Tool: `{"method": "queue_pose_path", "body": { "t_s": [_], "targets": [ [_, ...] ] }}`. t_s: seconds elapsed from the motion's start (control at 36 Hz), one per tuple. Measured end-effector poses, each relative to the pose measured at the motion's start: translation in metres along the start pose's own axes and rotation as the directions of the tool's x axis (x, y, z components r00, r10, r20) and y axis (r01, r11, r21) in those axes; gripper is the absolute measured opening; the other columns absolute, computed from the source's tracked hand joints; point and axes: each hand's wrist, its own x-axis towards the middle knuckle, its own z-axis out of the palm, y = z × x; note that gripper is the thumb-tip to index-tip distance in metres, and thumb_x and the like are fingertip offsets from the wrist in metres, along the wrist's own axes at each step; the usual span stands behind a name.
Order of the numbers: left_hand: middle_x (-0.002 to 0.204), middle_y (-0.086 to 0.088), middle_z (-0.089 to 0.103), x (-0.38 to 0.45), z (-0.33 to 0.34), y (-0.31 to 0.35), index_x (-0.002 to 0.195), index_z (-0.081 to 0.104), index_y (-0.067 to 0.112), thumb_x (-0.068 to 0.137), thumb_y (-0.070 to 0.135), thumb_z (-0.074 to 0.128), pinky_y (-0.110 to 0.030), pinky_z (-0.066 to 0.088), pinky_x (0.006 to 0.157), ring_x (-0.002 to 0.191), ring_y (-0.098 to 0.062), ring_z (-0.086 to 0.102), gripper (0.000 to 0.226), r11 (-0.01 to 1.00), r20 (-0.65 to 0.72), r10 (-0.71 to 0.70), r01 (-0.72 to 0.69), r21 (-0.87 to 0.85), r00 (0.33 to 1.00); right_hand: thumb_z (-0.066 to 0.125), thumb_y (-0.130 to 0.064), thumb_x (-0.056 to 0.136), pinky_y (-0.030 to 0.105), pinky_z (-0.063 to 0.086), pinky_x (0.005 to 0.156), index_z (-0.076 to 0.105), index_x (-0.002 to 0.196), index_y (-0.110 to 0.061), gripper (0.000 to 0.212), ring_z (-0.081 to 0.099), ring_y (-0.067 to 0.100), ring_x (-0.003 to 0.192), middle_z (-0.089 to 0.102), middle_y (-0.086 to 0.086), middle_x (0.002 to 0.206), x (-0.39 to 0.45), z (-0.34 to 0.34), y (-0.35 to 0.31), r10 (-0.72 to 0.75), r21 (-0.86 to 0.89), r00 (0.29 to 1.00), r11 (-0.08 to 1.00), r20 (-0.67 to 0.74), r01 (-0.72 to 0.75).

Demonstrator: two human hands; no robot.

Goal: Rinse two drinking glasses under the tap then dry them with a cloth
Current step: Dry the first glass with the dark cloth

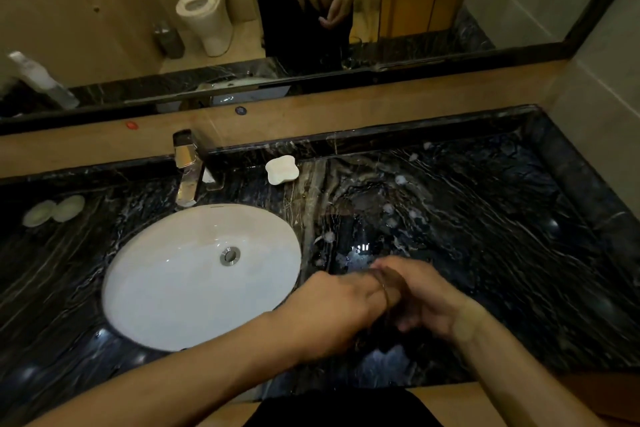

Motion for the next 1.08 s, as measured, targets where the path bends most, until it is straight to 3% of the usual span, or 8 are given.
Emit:
{"method": "queue_pose_path", "body": {
  "t_s": [0.14, 0.31, 0.39, 0.5, 0.56, 0.78, 0.92, 1.08],
  "targets": [
    [0.136, 0.009, 0.058, -0.003, 0.003, -0.008, 0.140, 0.046, 0.036, 0.082, 0.021, 0.064, -0.037, 0.058, 0.080, 0.113, -0.017, 0.063, 0.063, 0.930, 0.049, -0.155, 0.163, -0.328, 0.987, 0.049, -0.047, 0.097, 0.025, 0.047, 0.048, 0.068, 0.104, -0.018, 0.035, 0.063, 0.017, 0.064, 0.068, 0.004, 0.074, 0.001, -0.003, 0.012, -0.101, 0.170, 0.989, 0.982, 0.108, 0.082],
    [0.062, -0.007, 0.067, 0.015, -0.018, 0.000, 0.108, 0.068, -0.002, 0.072, -0.016, 0.071, -0.028, 0.052, 0.050, 0.048, -0.018, 0.060, 0.039, -0.380, 0.569, -0.486, 0.426, -0.821, 0.663, 0.057, -0.029, 0.091, 0.029, 0.052, 0.076, 0.068, 0.100, -0.014, 0.021, 0.065, 0.017, 0.089, 0.072, 0.001, 0.094, 0.012, 0.014, 0.023, -0.553, 0.217, 0.796, 0.769, -0.247, 0.602],
    [0.063, -0.001, 0.067, 0.019, -0.023, 0.006, 0.105, 0.069, 0.000, 0.072, -0.015, 0.074, -0.026, 0.051, 0.049, 0.047, -0.013, 0.061, 0.037, -0.249, 0.480, -0.528, 0.412, -0.876, 0.700, 0.053, -0.029, 0.089, 0.022, 0.050, 0.070, 0.068, 0.088, -0.011, 0.023, 0.064, 0.013, 0.081, 0.070, 0.001, 0.086, 0.013, 0.017, 0.019, -0.598, 0.102, 0.723, 0.742, -0.346, 0.662],
    [0.115, 0.009, 0.069, 0.009, -0.008, -0.002, 0.127, 0.058, 0.033, 0.079, 0.016, 0.075, -0.033, 0.058, 0.078, 0.097, -0.011, 0.068, 0.053, 0.792, 0.039, -0.344, 0.313, -0.524, 0.938, 0.052, -0.028, 0.096, 0.025, 0.044, 0.046, 0.065, 0.078, -0.015, 0.026, 0.058, 0.020, 0.057, 0.061, 0.004, 0.063, 0.010, 0.004, 0.004, -0.203, 0.216, 0.968, 0.948, -0.147, 0.232],
    [0.137, 0.005, 0.057, 0.003, -0.005, -0.011, 0.144, 0.041, 0.035, 0.083, 0.018, 0.066, -0.037, 0.059, 0.075, 0.110, -0.021, 0.063, 0.068, 0.996, 0.061, -0.026, 0.031, -0.086, 0.998, 0.049, -0.037, 0.096, 0.022, 0.039, 0.044, 0.063, 0.082, -0.019, 0.027, 0.053, 0.016, 0.048, 0.054, 0.002, 0.060, 0.005, -0.003, 0.003, 0.043, 0.147, 0.996, 0.988, 0.073, -0.054],
    [0.085, -0.002, 0.070, -0.001, -0.014, -0.018, 0.100, 0.067, 0.011, 0.067, 0.012, 0.078, -0.034, 0.054, 0.067, 0.070, -0.013, 0.063, 0.035, 0.539, 0.236, -0.369, 0.414, -0.733, 0.899, 0.074, -0.060, 0.073, 0.034, 0.054, 0.095, 0.061, 0.119, -0.038, 0.052, 0.064, 0.010, 0.113, 0.068, -0.012, 0.118, -0.006, -0.009, 0.014, -0.435, -0.113, 0.888, 0.885, 0.147, 0.452],
    [0.071, -0.007, 0.071, 0.004, -0.027, -0.018, 0.086, 0.070, 0.005, 0.072, -0.013, 0.075, -0.029, 0.054, 0.048, 0.052, -0.016, 0.063, 0.024, -0.081, 0.496, -0.447, 0.519, -0.851, 0.745, 0.075, -0.057, 0.071, 0.026, 0.045, 0.098, 0.009, 0.150, -0.048, 0.103, 0.040, 0.004, 0.128, 0.033, -0.024, 0.144, -0.012, -0.006, 0.006, -0.571, -0.911, 0.782, 0.133, 0.252, 0.391],
    [0.086, -0.004, 0.074, 0.005, -0.024, -0.014, 0.096, 0.071, 0.010, 0.069, -0.005, 0.083, -0.031, 0.059, 0.067, 0.066, -0.012, 0.069, 0.033, 0.182, 0.384, -0.432, 0.496, -0.849, 0.816, 0.074, -0.048, 0.064, 0.033, 0.050, 0.088, 0.026, 0.139, -0.048, 0.090, 0.058, 0.010, 0.111, 0.051, -0.019, 0.129, -0.013, -0.003, 0.002, -0.602, -0.895, 0.772, 0.205, 0.204, 0.395]
  ]
}}
